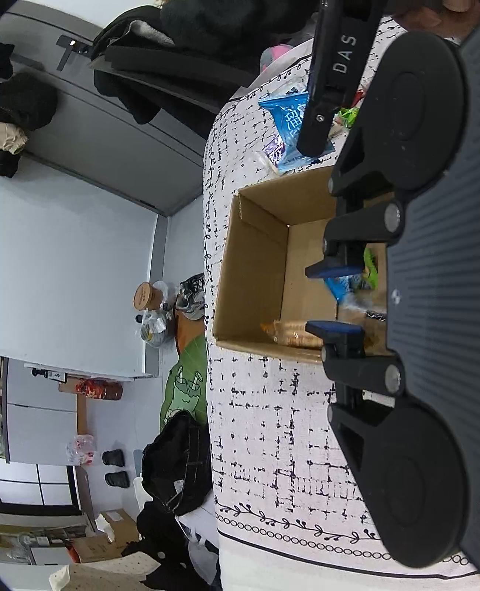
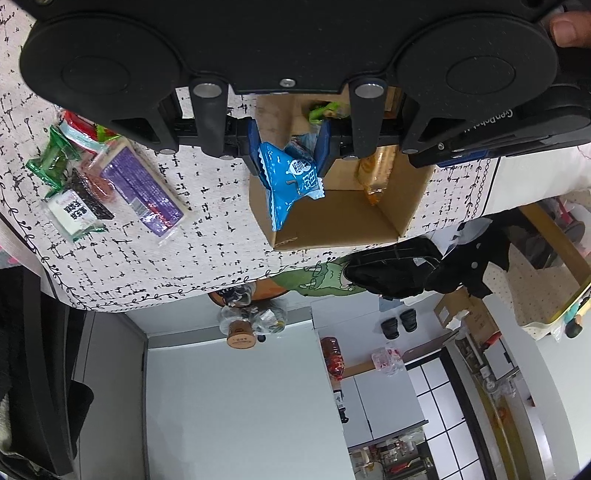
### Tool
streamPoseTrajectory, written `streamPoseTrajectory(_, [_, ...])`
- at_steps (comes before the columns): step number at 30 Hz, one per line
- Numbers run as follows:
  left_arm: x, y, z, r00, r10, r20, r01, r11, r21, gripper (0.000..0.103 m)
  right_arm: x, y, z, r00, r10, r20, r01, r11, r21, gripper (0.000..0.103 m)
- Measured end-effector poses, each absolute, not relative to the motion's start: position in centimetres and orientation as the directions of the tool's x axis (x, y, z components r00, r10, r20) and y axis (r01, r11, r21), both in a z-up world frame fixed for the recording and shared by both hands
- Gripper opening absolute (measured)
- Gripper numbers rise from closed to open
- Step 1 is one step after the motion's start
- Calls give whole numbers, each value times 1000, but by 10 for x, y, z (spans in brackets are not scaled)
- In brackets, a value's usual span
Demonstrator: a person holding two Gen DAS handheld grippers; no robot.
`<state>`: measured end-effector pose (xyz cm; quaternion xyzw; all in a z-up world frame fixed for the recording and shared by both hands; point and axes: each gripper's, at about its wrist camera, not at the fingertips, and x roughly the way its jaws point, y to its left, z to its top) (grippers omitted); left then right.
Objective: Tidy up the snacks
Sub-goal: 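Open both tools to release the snacks into the box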
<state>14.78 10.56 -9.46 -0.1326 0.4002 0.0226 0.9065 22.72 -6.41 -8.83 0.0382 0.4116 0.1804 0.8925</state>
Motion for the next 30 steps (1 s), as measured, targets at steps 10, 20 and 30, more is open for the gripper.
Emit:
streamPoseTrajectory(10, [142, 106, -94, 686, -50, -726, -152, 966, -210, 35, 235, -51, -91, 605, 369, -706, -334, 922, 196, 30])
streamPoseTrajectory(20, [147, 104, -95, 685, -34, -727, -159, 968, -195, 49, 247, -46, -88, 613, 372, -697, -348, 919, 184, 40])
streamPoseTrajectory(30, [148, 91, -93, 684, -28, -729, -145, 974, -173, 78, 234, -75, -86, 649, 316, -692, -312, 940, 136, 80])
